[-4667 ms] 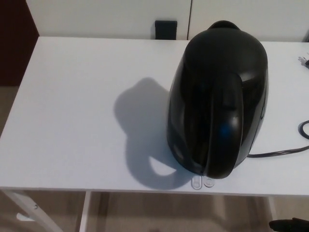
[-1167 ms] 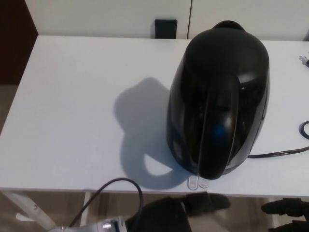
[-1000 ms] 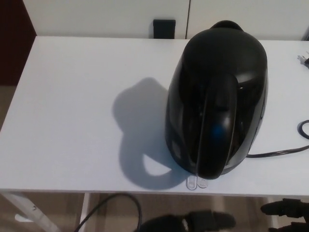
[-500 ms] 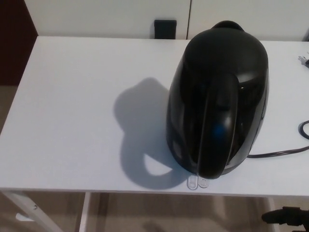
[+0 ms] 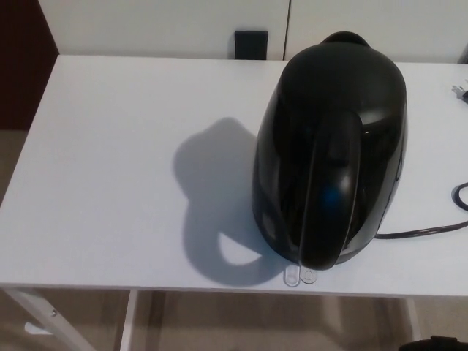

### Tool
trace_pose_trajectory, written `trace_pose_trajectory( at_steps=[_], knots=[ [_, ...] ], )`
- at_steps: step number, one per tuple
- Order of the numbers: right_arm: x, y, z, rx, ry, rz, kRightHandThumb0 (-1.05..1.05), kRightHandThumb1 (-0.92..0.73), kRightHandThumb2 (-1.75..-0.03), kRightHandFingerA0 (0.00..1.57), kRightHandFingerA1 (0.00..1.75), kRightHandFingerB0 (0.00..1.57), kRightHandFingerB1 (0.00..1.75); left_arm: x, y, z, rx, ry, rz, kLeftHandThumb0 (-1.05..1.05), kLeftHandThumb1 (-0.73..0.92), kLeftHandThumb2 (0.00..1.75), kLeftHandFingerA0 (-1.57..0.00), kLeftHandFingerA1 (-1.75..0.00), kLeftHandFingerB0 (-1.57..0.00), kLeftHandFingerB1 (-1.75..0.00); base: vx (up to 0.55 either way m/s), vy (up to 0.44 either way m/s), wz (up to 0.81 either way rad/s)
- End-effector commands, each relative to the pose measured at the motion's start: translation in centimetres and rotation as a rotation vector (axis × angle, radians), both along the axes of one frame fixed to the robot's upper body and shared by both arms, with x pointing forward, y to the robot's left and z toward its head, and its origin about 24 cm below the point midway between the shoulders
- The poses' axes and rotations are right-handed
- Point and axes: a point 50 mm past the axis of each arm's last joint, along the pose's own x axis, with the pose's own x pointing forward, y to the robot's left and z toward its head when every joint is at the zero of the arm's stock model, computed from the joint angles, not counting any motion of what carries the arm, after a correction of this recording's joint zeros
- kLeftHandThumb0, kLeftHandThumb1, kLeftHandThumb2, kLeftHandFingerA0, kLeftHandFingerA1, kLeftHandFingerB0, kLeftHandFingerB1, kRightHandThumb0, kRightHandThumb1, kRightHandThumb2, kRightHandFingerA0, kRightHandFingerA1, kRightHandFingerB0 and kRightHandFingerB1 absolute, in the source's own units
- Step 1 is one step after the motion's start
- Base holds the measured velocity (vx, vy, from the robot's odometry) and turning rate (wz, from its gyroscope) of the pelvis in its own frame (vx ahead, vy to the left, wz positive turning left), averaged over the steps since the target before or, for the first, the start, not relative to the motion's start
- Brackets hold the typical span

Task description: The robot walk towards a table in front and click the button on the base of the boilling pot using its left middle finger

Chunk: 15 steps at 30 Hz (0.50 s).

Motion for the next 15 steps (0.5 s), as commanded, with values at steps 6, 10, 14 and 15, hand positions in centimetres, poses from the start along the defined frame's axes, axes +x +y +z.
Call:
trace_pose_trajectory(
  at_steps=[6, 10, 14, 15],
  knots=[
    [-0.9, -0.6, -0.3, -0.039, 0.002, -0.041, -0.29, -0.63, -0.58, 0.65, 0.46, 0.53, 0.41, -0.6, 3.3, -1.7, -0.078, 0.110, 0.420, -0.38, 0.47, 0.62, -0.28, -0.45, -0.28, -0.39, 0.00, 0.000, 0.00],
    [-1.1, -0.7, -0.4, -0.038, 0.002, -0.046, -0.27, -0.64, -0.58, 0.64, 0.46, 0.52, 0.41, -1.0, 4.3, -1.5, -0.095, 0.093, 0.490, -0.37, 0.42, 0.63, -0.30, -0.45, -0.27, -0.40, 0.00, 0.000, 0.00],
    [-1.1, -0.6, -0.3, -0.040, 0.003, -0.041, -0.28, -0.63, -0.58, 0.64, 0.45, 0.53, 0.41, -1.2, 4.7, -1.2, -0.109, 0.080, 0.516, -0.37, 0.41, 0.63, -0.32, -0.46, -0.28, -0.41, 0.00, 0.000, 0.00],
    [-1.1, -0.6, -0.3, -0.039, 0.003, -0.039, -0.28, -0.63, -0.58, 0.64, 0.45, 0.53, 0.41, -1.2, 4.8, -1.1, -0.110, 0.079, 0.519, -0.37, 0.41, 0.63, -0.32, -0.46, -0.28, -0.41, 0.00, 0.000, 0.00]
  ],
)
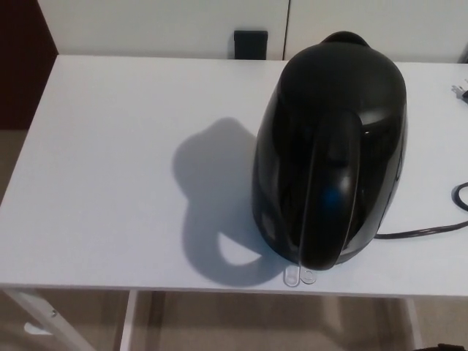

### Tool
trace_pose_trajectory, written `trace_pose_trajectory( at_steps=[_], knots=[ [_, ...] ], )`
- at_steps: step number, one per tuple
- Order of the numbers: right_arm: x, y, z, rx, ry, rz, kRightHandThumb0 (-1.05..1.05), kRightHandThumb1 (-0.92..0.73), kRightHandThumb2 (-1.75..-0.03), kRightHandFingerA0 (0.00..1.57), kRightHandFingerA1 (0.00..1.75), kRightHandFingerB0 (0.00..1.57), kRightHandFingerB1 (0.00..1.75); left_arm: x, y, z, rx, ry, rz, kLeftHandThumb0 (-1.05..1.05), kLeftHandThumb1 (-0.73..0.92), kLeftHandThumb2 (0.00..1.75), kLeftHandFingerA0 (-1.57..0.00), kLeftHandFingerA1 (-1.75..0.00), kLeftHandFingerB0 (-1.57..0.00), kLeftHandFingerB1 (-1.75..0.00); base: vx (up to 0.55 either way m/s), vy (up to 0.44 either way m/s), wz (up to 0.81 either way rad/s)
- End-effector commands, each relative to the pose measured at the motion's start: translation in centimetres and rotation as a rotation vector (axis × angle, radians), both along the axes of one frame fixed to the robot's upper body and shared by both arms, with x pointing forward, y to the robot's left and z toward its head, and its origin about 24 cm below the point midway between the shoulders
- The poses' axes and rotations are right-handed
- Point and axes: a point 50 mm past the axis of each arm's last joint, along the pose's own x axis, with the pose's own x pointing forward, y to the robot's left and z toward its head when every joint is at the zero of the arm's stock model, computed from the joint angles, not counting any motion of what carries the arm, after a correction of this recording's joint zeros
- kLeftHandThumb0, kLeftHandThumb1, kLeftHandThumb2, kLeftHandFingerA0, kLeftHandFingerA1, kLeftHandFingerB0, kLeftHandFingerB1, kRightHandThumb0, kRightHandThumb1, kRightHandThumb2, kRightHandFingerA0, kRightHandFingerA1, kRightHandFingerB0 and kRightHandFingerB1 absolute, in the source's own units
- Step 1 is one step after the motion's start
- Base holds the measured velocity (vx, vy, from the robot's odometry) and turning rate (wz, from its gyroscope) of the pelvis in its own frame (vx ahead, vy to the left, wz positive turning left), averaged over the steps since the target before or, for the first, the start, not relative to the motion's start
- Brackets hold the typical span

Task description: The robot walk towards a table in front and click the button on the base of the boilling pot using its left middle finger

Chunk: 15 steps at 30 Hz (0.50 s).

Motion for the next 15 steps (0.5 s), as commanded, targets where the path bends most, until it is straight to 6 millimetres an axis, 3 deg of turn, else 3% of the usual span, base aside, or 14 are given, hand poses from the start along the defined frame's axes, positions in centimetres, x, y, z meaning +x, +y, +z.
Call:
trace_pose_trajectory(
  at_steps=[1, 2, 3, 15],
  knots=[
    [-0.32, -0.30, 0.06, -0.004, -0.003, -0.013, -0.28, -0.63, -0.58, 0.64, 0.46, 0.53, 0.41, -0.33, 1.10, 0.37, -0.016, -0.005, 0.082, -0.36, 0.40, 0.62, -0.32, -0.46, -0.28, -0.41, 0.00, 0.000, 0.00],
    [-0.20, -0.33, 0.09, -0.008, -0.004, -0.009, -0.28, -0.63, -0.58, 0.64, 0.46, 0.52, 0.41, -0.19, 1.07, 0.42, -0.013, -0.009, 0.078, -0.31, 0.47, 0.53, -0.37, -0.41, -0.30, -0.34, 0.00, 0.000, 0.00],
    [-0.09, -0.34, 0.12, -0.012, -0.007, -0.005, -0.29, -0.63, -0.58, 0.65, 0.46, 0.53, 0.41, -0.08, 1.06, 0.48, -0.014, -0.012, 0.077, -0.37, 0.40, 0.62, -0.33, -0.46, -0.28, -0.41, 0.00, 0.000, 0.00],
    [0.46, -0.46, 0.37, -0.019, -0.016, 0.012, -0.31, -0.62, -0.58, 0.68, 0.46, 0.55, 0.41, 0.58, 0.96, 0.71, -0.029, 0.003, 0.081, -0.34, 0.40, 0.62, -0.35, -0.46, -0.28, -0.40, 0.00, 0.000, 0.00]
  ],
)
